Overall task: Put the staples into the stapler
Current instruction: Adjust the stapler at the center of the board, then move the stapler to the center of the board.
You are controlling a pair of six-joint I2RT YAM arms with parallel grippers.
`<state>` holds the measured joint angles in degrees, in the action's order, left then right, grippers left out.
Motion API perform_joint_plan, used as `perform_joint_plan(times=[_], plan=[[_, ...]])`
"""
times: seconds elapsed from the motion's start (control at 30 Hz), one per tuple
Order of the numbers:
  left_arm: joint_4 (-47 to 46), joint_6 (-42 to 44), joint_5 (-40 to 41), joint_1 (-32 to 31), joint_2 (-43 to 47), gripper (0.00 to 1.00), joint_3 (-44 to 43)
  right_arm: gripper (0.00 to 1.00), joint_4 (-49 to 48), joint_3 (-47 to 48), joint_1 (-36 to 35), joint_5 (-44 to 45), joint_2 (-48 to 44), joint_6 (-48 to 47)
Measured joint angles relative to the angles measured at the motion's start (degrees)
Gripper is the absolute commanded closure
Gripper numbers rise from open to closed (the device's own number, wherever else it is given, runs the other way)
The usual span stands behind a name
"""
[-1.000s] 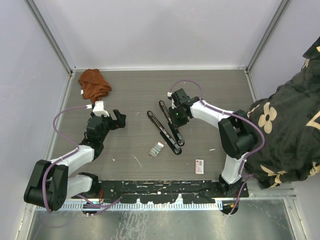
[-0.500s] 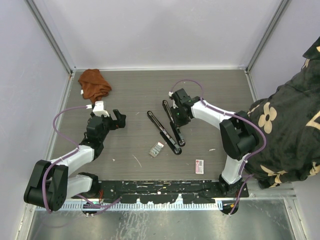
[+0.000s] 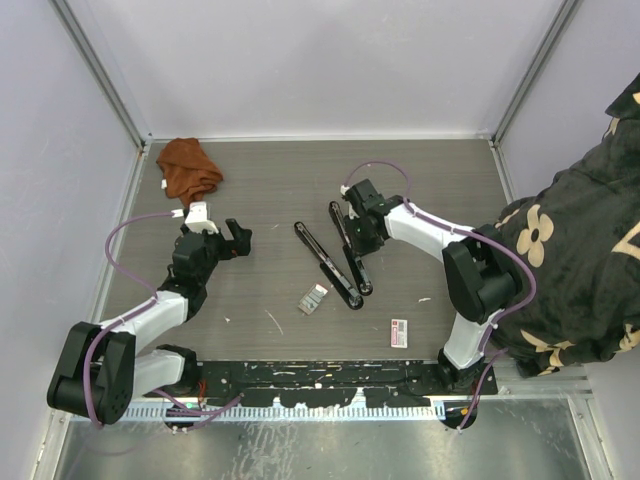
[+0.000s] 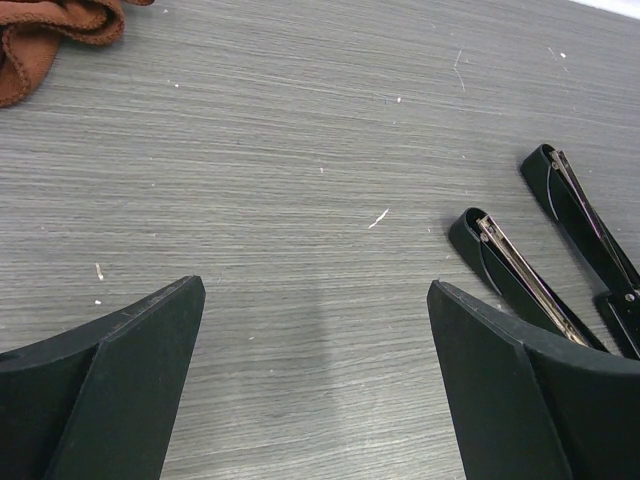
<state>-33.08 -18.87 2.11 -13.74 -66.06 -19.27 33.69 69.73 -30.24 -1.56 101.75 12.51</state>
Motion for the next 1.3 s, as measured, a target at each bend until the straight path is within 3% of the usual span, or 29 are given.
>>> perform_joint_plan(times=[0.2, 0.5, 0.87, 1.3], plan=[[0.55, 0.00, 0.00, 0.00, 0.35, 0.04, 0.00, 0.63, -1.05, -1.20, 0.00, -0.52, -0.26, 1.03], [0.83, 0.00, 0.00, 0.00, 0.72, 0.04, 0.00, 0.60, -1.16, -1.51, 0.11, -1.14, -0.83, 1.44], [1.05, 0.00, 0.02, 0.00, 1.22, 0.04, 0.00, 0.72, -1.31, -1.60, 2.23, -2.38, -2.78, 2.29], [1.20, 0.00, 0.00, 0.00, 1.22, 0.04, 0.00, 0.75, -2.51, -2.86, 2.71, -5.22, -2.78, 3.08]])
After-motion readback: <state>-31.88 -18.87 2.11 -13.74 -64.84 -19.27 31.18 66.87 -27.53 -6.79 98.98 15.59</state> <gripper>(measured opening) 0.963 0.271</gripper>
